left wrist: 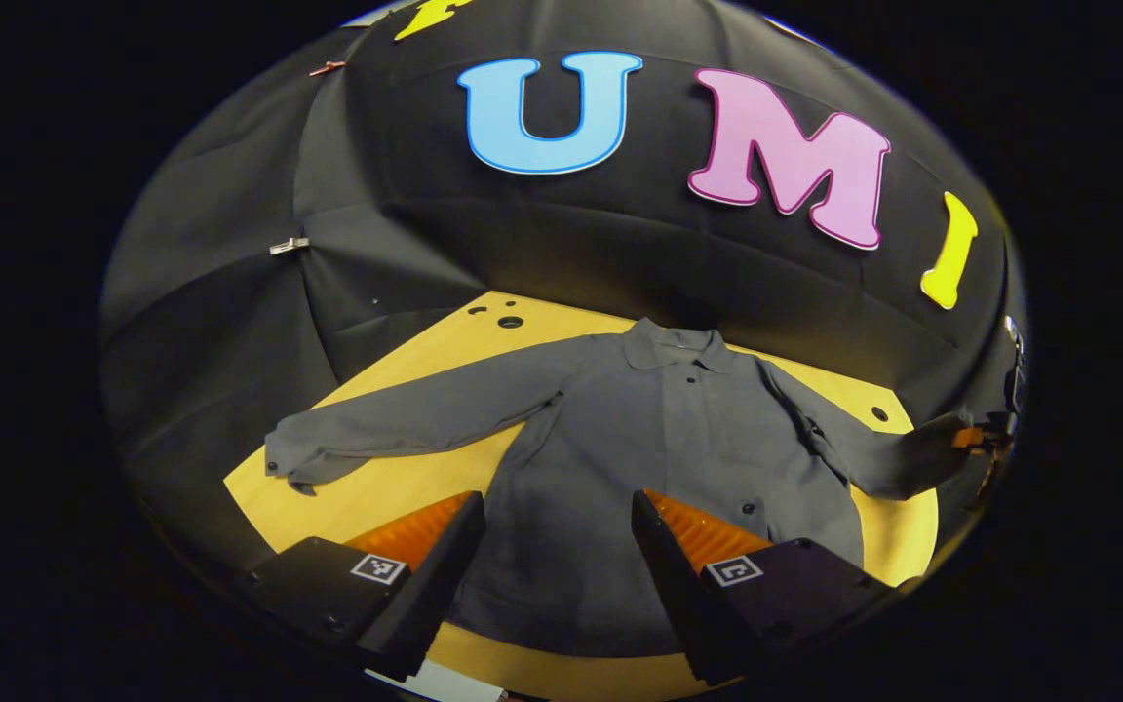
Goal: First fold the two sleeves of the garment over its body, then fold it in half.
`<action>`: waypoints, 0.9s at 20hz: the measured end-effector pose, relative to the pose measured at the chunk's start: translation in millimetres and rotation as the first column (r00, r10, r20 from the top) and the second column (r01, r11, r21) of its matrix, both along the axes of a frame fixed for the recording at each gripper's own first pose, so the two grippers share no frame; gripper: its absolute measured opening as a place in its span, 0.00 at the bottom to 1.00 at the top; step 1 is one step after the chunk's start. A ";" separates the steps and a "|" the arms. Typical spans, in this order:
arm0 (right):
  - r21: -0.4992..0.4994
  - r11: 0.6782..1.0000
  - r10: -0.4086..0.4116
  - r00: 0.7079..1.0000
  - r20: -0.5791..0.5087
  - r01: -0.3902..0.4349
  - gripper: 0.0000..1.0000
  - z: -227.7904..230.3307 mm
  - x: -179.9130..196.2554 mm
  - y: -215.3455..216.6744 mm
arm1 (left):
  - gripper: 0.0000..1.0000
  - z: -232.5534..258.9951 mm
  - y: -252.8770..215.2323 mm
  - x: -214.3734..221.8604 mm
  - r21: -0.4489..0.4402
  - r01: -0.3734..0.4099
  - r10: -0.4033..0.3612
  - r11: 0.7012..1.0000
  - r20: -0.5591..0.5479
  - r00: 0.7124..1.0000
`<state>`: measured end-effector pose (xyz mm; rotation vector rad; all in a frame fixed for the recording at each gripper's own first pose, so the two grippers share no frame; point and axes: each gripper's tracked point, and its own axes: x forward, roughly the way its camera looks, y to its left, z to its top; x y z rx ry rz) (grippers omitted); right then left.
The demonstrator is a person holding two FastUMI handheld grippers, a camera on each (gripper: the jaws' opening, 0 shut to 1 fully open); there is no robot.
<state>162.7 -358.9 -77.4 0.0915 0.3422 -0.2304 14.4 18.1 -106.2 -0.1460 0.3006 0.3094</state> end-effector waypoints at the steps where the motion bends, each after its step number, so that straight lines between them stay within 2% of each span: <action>1: -0.011 1.000 0.025 1.000 0.010 -0.025 0.06 11.8 -1.2 8.0 | 0.96 -1.4 3.0 -2.3 -0.004 -0.003 0.003 1.000 0.000 1.000; 6: -0.058 0.987 0.152 0.988 0.029 -0.150 0.06 67.1 -14.5 47.4 | 0.96 1.9 23.3 -14.3 0.014 -0.010 0.010 1.000 0.008 1.000; 8: -0.080 0.977 0.200 0.979 0.029 -0.197 0.06 81.8 -13.8 72.5 | 0.96 3.4 31.3 -19.3 -0.011 -0.018 0.018 1.000 0.013 1.000; 12: -0.112 0.948 0.303 0.952 0.028 -0.299 0.06 91.8 14.5 153.5 | 0.96 -0.6 58.8 -28.8 -0.016 -0.066 0.067 0.998 0.019 0.998; 18: -0.167 0.886 0.440 0.898 0.005 -0.433 0.06 92.0 41.0 274.8 | 0.96 -10.8 103.4 -46.5 -0.065 -0.146 0.147 0.987 0.005 0.989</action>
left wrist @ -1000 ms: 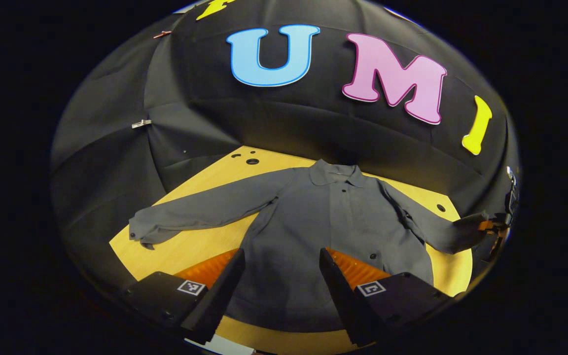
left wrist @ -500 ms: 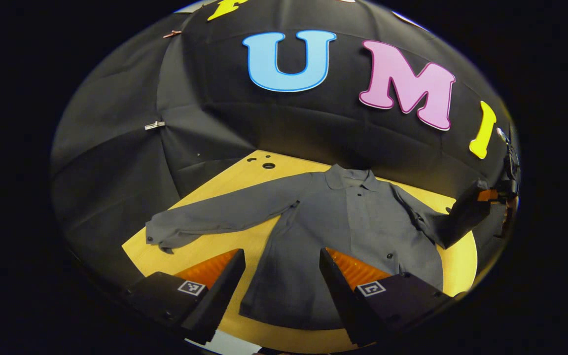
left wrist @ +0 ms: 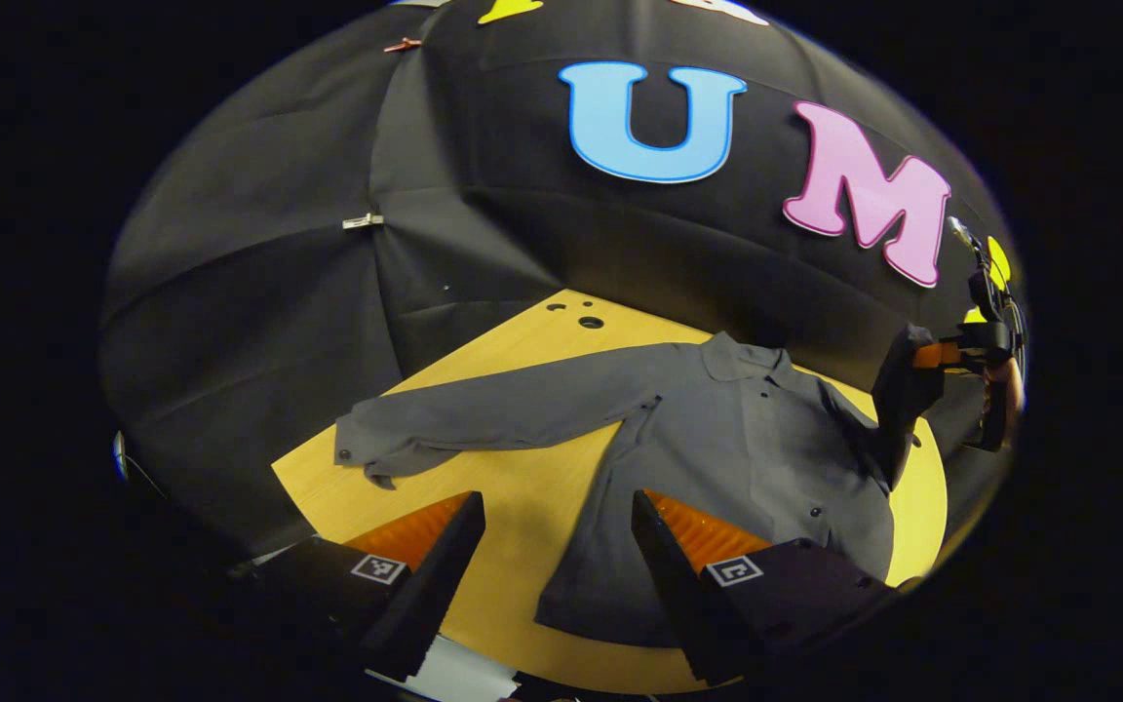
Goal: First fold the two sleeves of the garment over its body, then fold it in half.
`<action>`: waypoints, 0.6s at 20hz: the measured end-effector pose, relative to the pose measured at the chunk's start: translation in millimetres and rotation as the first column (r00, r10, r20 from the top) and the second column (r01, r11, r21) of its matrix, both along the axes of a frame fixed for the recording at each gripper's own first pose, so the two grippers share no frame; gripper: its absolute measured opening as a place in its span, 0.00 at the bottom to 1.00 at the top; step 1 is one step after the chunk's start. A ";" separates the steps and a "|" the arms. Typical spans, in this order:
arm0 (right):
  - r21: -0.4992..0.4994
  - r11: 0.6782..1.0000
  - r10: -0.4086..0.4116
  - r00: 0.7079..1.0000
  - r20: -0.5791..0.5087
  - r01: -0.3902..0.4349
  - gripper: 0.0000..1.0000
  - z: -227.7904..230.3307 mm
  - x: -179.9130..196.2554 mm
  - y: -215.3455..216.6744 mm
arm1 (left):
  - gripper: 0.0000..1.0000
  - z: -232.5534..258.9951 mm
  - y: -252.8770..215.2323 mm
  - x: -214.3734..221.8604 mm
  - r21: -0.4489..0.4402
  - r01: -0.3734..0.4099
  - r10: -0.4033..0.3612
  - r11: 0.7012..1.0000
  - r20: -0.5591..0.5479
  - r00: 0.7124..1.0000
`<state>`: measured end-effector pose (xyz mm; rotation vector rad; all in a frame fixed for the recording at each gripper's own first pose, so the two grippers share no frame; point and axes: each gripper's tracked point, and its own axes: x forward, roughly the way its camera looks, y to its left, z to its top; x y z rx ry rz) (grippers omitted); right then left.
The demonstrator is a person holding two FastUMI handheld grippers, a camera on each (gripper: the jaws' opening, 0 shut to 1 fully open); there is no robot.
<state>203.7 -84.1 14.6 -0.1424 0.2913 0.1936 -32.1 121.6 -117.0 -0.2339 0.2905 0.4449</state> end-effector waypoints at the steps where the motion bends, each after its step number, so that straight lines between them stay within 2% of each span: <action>1: -0.010 1.000 0.025 1.000 -0.013 -0.025 0.06 -5.1 2.7 18.5 | 0.96 -0.8 7.2 -1.0 -0.002 -0.011 0.011 1.000 0.000 1.000; 2: -0.015 0.999 0.049 0.998 -0.027 -0.050 0.06 -10.7 4.9 38.0 | 0.96 -0.1 14.6 -2.2 0.001 -0.022 0.022 1.000 0.002 1.000; 3: -0.017 0.997 0.069 0.997 -0.037 -0.070 0.06 -15.3 7.0 55.6 | 0.92 -2.2 22.6 -3.4 0.009 -0.034 0.034 0.999 0.000 0.999; 4: -0.017 0.996 0.087 0.995 -0.039 -0.087 0.06 -19.5 9.7 74.3 | 0.96 -3.1 30.5 -4.6 0.019 -0.043 0.044 0.999 -0.007 0.999; 12: 0.021 0.974 0.227 0.963 -0.142 -0.226 0.06 -86.9 12.0 210.4 | 0.96 -15.9 72.0 -1.6 0.033 -0.098 0.100 0.995 -0.060 0.993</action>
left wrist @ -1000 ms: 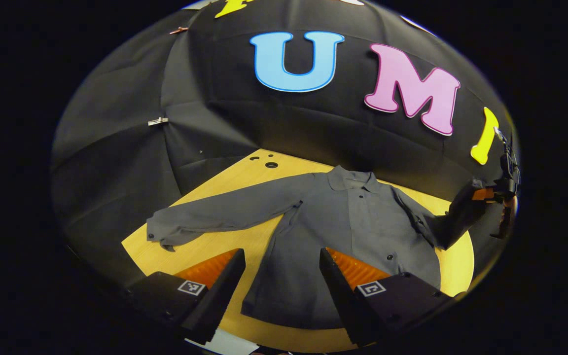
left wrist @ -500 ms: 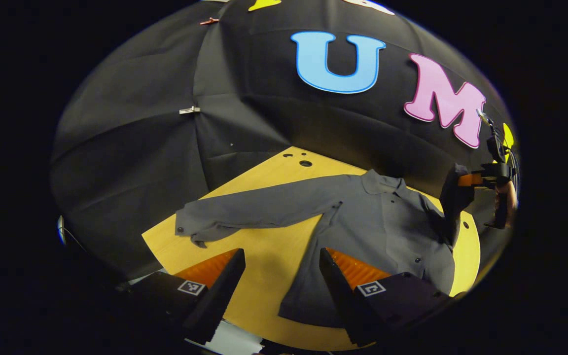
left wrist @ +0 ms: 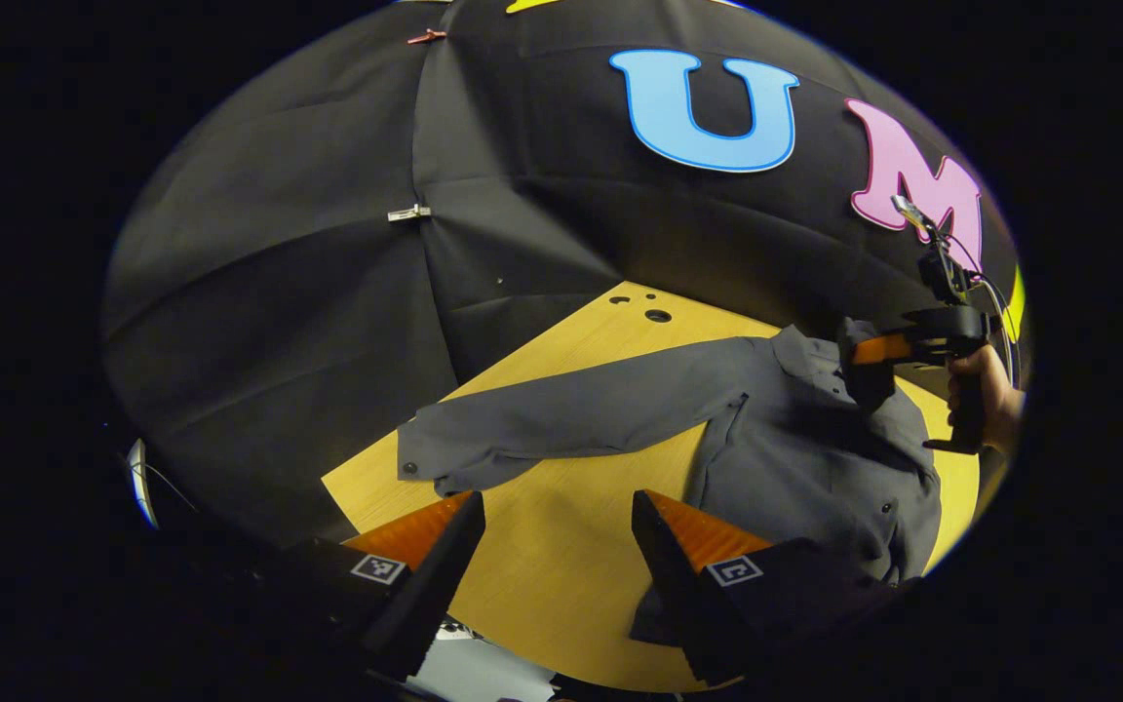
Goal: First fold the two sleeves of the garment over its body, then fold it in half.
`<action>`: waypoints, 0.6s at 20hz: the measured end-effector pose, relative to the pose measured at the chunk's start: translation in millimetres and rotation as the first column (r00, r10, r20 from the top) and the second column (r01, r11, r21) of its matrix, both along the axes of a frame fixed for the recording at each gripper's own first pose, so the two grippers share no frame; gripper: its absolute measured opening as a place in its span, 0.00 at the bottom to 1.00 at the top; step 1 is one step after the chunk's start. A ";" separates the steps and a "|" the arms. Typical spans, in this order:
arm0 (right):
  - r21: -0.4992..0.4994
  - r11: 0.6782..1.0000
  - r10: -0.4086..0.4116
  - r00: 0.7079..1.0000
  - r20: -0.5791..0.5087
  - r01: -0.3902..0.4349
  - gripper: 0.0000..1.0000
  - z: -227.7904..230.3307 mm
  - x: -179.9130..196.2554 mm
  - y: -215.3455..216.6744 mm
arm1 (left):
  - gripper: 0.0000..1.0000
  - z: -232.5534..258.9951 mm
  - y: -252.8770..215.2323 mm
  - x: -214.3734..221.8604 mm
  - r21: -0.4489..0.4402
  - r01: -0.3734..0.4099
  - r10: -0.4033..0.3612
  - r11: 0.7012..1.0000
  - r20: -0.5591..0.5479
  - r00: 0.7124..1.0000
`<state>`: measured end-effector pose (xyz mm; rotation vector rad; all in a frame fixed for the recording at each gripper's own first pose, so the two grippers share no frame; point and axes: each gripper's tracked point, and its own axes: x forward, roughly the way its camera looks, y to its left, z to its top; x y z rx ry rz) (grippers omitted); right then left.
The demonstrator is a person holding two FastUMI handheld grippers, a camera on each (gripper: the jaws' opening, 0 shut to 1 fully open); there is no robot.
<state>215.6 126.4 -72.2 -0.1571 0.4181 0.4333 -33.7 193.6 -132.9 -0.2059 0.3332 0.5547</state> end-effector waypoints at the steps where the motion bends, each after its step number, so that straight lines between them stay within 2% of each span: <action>1: -0.006 1.000 0.010 1.000 -0.012 -0.010 0.06 -9.2 1.1 12.3 | 0.96 -0.8 1.8 3.5 0.002 -0.004 0.004 1.000 0.000 1.000; 7: -0.025 1.000 0.014 0.996 -0.087 -0.016 0.08 -55.5 10.5 56.4 | 0.96 -3.6 5.8 10.3 -0.012 -0.020 0.020 1.000 0.005 1.000; 10: -0.055 0.998 0.004 0.994 -0.109 -0.010 0.16 -70.6 13.5 59.5 | 0.96 -14.5 19.3 10.0 -0.011 -0.059 0.059 0.998 -0.006 0.998; 11: -0.057 0.998 0.003 0.993 -0.118 -0.010 0.16 -71.9 10.0 60.6 | 0.96 -14.8 23.2 7.9 -0.014 -0.073 0.073 0.997 -0.006 0.997; 12: -0.059 0.998 0.003 0.993 -0.122 -0.010 0.21 -70.5 9.0 60.7 | 0.96 -16.2 26.0 5.7 -0.019 -0.084 0.084 0.996 -0.005 0.996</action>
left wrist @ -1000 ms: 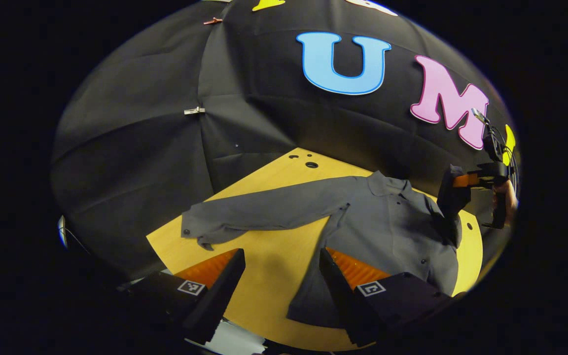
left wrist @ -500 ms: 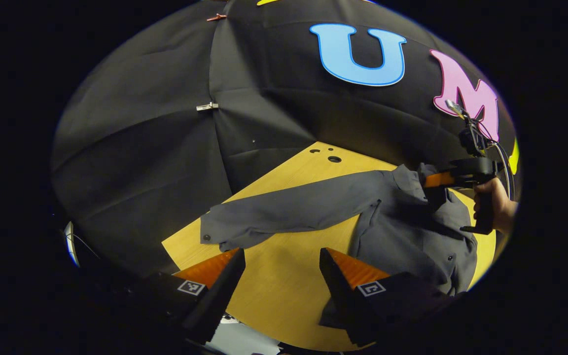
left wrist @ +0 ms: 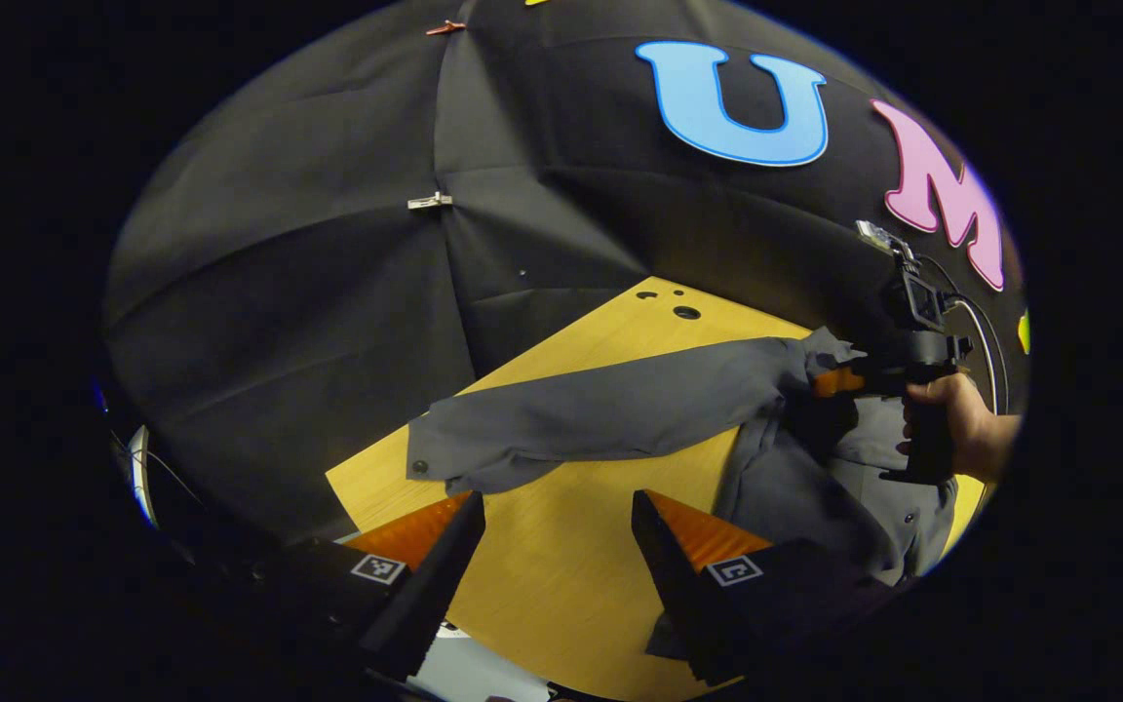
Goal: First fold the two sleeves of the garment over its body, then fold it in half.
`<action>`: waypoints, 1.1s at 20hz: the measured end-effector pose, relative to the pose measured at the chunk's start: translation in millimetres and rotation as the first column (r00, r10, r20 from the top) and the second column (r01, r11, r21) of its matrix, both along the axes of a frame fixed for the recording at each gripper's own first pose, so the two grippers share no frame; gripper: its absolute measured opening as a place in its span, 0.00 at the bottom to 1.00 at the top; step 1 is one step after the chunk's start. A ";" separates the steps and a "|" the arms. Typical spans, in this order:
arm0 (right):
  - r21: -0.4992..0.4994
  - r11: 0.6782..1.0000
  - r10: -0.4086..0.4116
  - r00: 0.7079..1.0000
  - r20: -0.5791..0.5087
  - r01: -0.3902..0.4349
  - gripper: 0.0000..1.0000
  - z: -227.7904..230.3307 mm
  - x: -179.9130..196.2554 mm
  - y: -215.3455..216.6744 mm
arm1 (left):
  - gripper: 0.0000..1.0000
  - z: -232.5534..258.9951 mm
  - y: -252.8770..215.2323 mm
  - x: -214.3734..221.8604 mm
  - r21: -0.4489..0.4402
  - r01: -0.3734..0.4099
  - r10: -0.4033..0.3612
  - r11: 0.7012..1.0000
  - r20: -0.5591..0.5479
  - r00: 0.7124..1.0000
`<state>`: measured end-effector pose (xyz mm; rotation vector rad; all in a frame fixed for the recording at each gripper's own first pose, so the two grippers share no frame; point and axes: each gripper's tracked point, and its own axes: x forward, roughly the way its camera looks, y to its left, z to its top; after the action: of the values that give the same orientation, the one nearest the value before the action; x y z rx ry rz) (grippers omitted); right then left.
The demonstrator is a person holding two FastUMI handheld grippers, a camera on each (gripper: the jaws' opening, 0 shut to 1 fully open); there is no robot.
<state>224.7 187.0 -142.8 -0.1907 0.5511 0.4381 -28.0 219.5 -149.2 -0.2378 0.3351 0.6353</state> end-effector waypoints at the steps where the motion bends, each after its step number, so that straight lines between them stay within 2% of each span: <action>1: 0.002 1.000 0.006 1.000 -0.004 -0.006 0.25 -2.8 -1.7 1.6 | 0.96 -2.0 4.4 -2.0 -0.004 -0.014 0.014 1.000 -0.002 1.000; 3: 0.002 1.000 0.020 1.000 -0.013 -0.020 0.33 -1.7 -10.7 0.6 | 0.96 -4.0 15.1 -5.2 0.003 -0.035 0.035 0.999 -0.010 0.999; 4: -0.002 1.000 0.028 1.000 -0.012 -0.028 0.50 -1.6 -14.6 -0.9 | 0.96 -1.7 20.8 -5.1 0.012 -0.043 0.043 0.999 -0.009 0.999; 5: -0.002 0.999 0.040 0.999 -0.008 -0.040 0.40 -0.1 -21.6 -2.2 | 0.96 -2.2 26.3 -5.0 0.018 -0.049 0.049 0.999 -0.009 0.999; 6: 0.005 0.998 0.057 0.998 -0.008 -0.057 0.74 1.1 -31.6 -1.5 | 0.96 -2.2 31.9 -4.2 0.021 -0.054 0.054 0.998 -0.008 0.999; 8: 0.007 0.998 0.055 0.998 -0.006 -0.055 0.93 5.6 -47.2 -10.2 | 0.96 -3.2 43.4 -2.7 0.023 -0.062 0.062 0.998 -0.007 0.998; 9: 0.014 0.999 0.048 0.999 -0.006 -0.048 0.96 8.5 -54.8 -14.9 | 0.96 -4.3 49.5 -1.6 0.021 -0.066 0.066 0.998 -0.005 0.998; 13: 0.053 0.999 -0.008 1.000 0.010 0.008 0.99 29.0 -86.7 -48.5 | 0.96 -12.1 76.9 2.6 0.024 -0.089 0.089 0.996 -0.006 0.996; 15: 0.053 0.998 -0.041 0.999 0.007 0.041 0.99 34.7 -99.6 -78.5 | 0.96 -12.6 92.2 10.3 0.054 -0.093 0.093 0.994 0.002 0.996; 18: 0.094 0.987 -0.134 0.991 0.003 0.133 0.99 42.5 -120.7 -129.0 | 0.96 -20.4 112.1 24.6 0.068 -0.092 0.093 0.993 -0.009 0.996; 22: 0.108 0.959 -0.263 0.965 -0.009 0.263 0.99 38.5 -146.1 -200.5 | 0.97 -25.1 137.3 42.9 0.096 -0.094 0.097 0.991 -0.021 0.995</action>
<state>78.6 -13.4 -104.2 -0.0133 0.5378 0.2074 14.9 356.8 -174.2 -0.1556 0.3189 0.7473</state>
